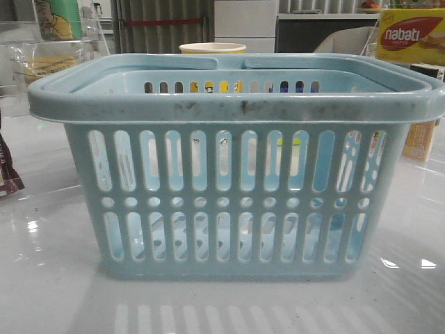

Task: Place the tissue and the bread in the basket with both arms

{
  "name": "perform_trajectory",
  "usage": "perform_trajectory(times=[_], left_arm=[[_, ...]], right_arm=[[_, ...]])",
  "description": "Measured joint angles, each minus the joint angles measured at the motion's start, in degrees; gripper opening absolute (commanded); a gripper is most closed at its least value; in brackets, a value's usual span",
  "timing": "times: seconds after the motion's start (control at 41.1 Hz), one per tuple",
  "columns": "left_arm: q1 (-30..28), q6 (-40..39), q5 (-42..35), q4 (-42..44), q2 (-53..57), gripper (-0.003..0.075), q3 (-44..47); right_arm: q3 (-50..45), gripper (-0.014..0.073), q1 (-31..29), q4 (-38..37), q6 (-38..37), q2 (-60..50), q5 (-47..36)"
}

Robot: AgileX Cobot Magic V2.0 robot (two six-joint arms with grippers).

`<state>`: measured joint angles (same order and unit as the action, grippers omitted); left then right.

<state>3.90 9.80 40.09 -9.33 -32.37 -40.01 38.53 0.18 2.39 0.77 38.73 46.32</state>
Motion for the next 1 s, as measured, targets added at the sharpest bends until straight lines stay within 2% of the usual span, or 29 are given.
perform_trajectory(times=[0.073, 0.146, 0.39, 0.706, 0.999], left_arm=[[0.0, 0.0, 0.0, 0.88, -0.45, 0.0474, 0.0], [0.0, 0.0, 0.0, 1.22, -0.58, 0.0501, 0.0], [0.0, -0.09, -0.26, 1.4, -0.72, 0.0497, 0.0], [0.0, -0.09, -0.62, 1.49, -0.72, 0.0497, 0.0], [0.0, -0.09, -0.62, 1.49, -0.72, 0.0497, 0.0]], right_arm=[[0.02, 0.0489, 0.0, 0.0, 0.0, 1.18, -0.31], [0.02, 0.054, 0.0, 0.0, 0.0, 2.22, -1.4], [2.14, 0.054, -1.22, 0.0, -0.22, 7.39, -3.54], [15.9, 0.054, -12.39, 0.0, -0.34, 22.21, -4.19], [27.83, 0.054, -14.83, 0.0, -0.34, 37.72, -6.09]])
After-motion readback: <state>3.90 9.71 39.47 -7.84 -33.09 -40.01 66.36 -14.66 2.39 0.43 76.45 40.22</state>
